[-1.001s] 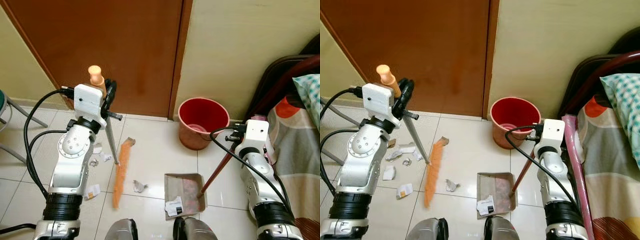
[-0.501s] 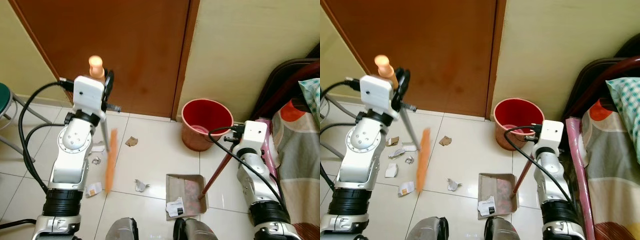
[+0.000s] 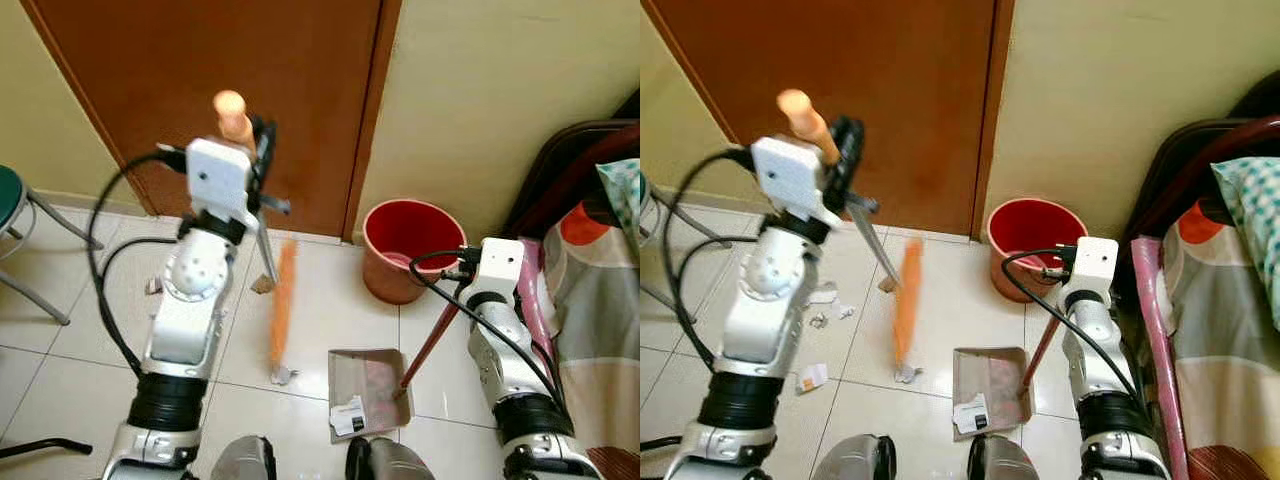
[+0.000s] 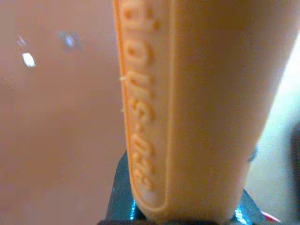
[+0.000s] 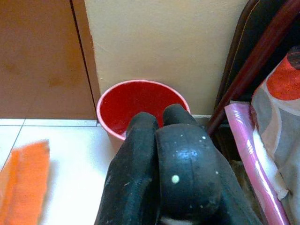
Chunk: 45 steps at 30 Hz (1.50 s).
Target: Sweep floor
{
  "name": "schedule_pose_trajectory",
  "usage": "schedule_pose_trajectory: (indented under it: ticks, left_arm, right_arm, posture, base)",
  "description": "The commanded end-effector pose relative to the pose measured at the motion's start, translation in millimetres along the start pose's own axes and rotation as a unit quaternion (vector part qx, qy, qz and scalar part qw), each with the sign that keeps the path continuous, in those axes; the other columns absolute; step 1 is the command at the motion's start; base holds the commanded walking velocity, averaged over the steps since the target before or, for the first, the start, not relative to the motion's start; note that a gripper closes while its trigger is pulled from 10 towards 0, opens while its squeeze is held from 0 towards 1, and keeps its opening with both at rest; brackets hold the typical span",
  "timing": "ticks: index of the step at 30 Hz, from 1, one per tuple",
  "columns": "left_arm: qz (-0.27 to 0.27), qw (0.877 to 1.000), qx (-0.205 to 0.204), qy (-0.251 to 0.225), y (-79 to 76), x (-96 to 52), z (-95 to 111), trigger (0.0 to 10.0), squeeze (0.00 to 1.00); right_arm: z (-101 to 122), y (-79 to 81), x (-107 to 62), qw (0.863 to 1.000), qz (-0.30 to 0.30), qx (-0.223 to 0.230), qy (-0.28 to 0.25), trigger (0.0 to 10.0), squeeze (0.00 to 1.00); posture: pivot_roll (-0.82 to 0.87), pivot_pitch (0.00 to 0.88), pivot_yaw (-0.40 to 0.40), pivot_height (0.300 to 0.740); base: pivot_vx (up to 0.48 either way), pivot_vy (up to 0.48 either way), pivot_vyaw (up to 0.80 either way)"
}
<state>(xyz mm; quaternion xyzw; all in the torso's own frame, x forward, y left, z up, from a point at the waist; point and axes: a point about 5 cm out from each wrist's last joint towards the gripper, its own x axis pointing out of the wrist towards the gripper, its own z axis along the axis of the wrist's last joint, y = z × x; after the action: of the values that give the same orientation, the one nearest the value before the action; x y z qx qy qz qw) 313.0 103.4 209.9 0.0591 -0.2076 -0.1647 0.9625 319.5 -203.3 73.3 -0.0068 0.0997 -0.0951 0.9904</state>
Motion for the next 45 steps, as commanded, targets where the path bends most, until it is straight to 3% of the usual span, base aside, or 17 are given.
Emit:
schedule_pose_trajectory:
  ticks: [1, 2, 4, 10, 19, 27, 30, 32, 36, 42, 45]
  left_arm:
    - [0.003, 0.998, 0.007, -0.062, -0.5, 4.8, 24.2, 10.0, 0.00]
    - [0.006, 0.998, -0.021, -0.064, -2.3, 3.9, 24.4, 10.0, 0.00]
    - [0.006, 0.998, -0.039, -0.058, -5.2, 2.1, 22.1, 10.0, 0.00]
    - [-0.014, 0.998, -0.065, -0.004, -17.9, -10.1, 2.9, 10.0, 0.00]
    - [-0.033, 0.998, -0.037, 0.048, -22.1, -37.1, -13.9, 10.0, 0.00]
    - [-0.031, 0.995, -0.050, 0.077, -24.5, -48.9, -25.0, 10.0, 0.00]
    - [-0.024, 0.994, -0.067, 0.084, -28.0, -48.8, -29.0, 10.0, 0.00]
    - [-0.008, 0.990, -0.103, 0.095, -36.0, -44.1, -35.2, 10.0, 0.00]
    - [0.016, 0.984, -0.153, 0.091, -44.9, -31.6, -35.5, 10.0, 0.00]
    - [0.019, 0.986, -0.160, 0.037, -49.5, -6.2, -17.3, 10.0, 0.00]
    - [0.024, 0.985, -0.167, 0.030, -48.3, -1.6, -14.3, 10.0, 0.00]
  right_arm:
    - [0.3, -1.0, 1.2, 1.000, -0.005, -0.014, 0.001, 10.0, 0.00]
    - [1.4, -1.0, 1.2, 1.000, -0.006, -0.012, -0.002, 10.0, 0.00]
    - [1.5, -1.4, 0.6, 1.000, -0.010, -0.012, -0.003, 10.0, 0.00]
    - [-0.4, -2.3, -1.8, 1.000, -0.017, -0.007, -0.004, 10.0, 0.00]
    - [3.3, -6.3, 0.5, 0.999, -0.031, -0.008, -0.013, 10.0, 0.00]
    - [10.5, -8.8, 6.0, 0.999, -0.050, -0.004, -0.020, 10.0, 0.00]
    - [12.0, -8.9, 7.7, 0.998, -0.064, 0.014, -0.018, 10.0, 0.00]
    - [14.3, -6.2, 10.9, 0.996, -0.076, 0.048, -0.008, 10.0, 0.00]
    - [18.4, 1.2, 12.4, 0.996, -0.070, 0.052, -0.012, 10.0, 0.00]
    - [16.2, 9.9, 12.6, 0.996, -0.063, 0.065, -0.003, 10.0, 0.00]
    - [14.6, 13.2, 12.2, 0.996, -0.060, 0.067, 0.000, 10.0, 0.00]
  posture:
    - [0.05, 0.108, -0.058, 0.740]
    - [0.04, 0.110, -0.056, 0.740]
    - [0.03, 0.116, -0.048, 0.740]
    - [0.03, 0.128, -0.034, 0.740]
    - [0.03, 0.141, -0.037, 0.740]
    - [0.03, 0.141, -0.042, 0.740]
    - [0.03, 0.141, -0.042, 0.740]
    - [0.02, 0.134, -0.045, 0.740]
    - [0.01, 0.128, -0.049, 0.740]
    - [0.00, 0.120, -0.051, 0.740]
    - [0.00, 0.120, -0.051, 0.740]
  base:
    - [0.000, 0.000, 0.00]
    - [0.000, 0.000, 0.00]
    - [0.000, 0.000, 0.00]
    - [0.000, 0.000, 0.00]
    - [0.000, 0.000, 0.00]
    - [0.000, 0.000, 0.00]
    - [0.000, 0.000, 0.00]
    - [0.000, 0.000, 0.00]
    - [0.000, 0.000, 0.00]
    - [0.000, 0.000, 0.00]
    - [0.000, 0.000, 0.00]
